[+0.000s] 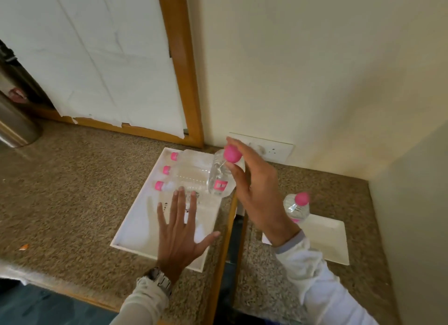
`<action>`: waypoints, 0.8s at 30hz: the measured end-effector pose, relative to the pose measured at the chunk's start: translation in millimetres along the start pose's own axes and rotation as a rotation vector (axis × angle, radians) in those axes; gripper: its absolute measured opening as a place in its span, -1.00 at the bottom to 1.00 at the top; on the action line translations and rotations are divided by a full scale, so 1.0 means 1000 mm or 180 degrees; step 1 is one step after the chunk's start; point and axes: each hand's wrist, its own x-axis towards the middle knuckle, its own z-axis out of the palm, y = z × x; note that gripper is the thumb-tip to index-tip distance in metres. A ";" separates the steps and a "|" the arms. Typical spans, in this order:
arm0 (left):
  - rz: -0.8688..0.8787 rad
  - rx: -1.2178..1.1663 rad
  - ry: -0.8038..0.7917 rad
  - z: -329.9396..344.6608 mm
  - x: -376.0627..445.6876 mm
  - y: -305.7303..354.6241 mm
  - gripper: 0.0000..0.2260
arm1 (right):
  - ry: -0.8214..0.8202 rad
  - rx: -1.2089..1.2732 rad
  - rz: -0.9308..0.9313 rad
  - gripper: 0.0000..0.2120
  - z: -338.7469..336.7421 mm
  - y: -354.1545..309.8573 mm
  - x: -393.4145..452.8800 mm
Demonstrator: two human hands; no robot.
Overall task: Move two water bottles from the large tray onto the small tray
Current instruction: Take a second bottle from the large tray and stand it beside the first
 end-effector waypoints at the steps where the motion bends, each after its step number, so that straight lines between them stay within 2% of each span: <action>1: 0.0061 -0.0074 0.0017 0.002 0.004 0.014 -0.04 | 0.0080 0.0013 -0.0006 -0.61 -0.010 0.003 0.004; 7: 0.0505 -0.0251 -0.0186 0.025 0.013 0.086 -0.02 | 0.0407 0.0148 0.0128 -0.63 -0.079 0.023 0.021; 15: 0.0643 -0.0302 -0.0556 0.069 -0.008 0.150 0.05 | 0.0813 -0.0504 0.0254 -0.65 -0.174 0.073 -0.002; 19: 0.0616 -0.0291 -0.0665 0.086 -0.018 0.162 0.11 | 0.0703 -0.0799 0.0579 -0.65 -0.202 0.100 -0.036; 24: 0.0566 -0.0237 -0.0778 0.101 -0.020 0.167 0.12 | 0.0512 -0.0804 0.1016 -0.64 -0.208 0.123 -0.084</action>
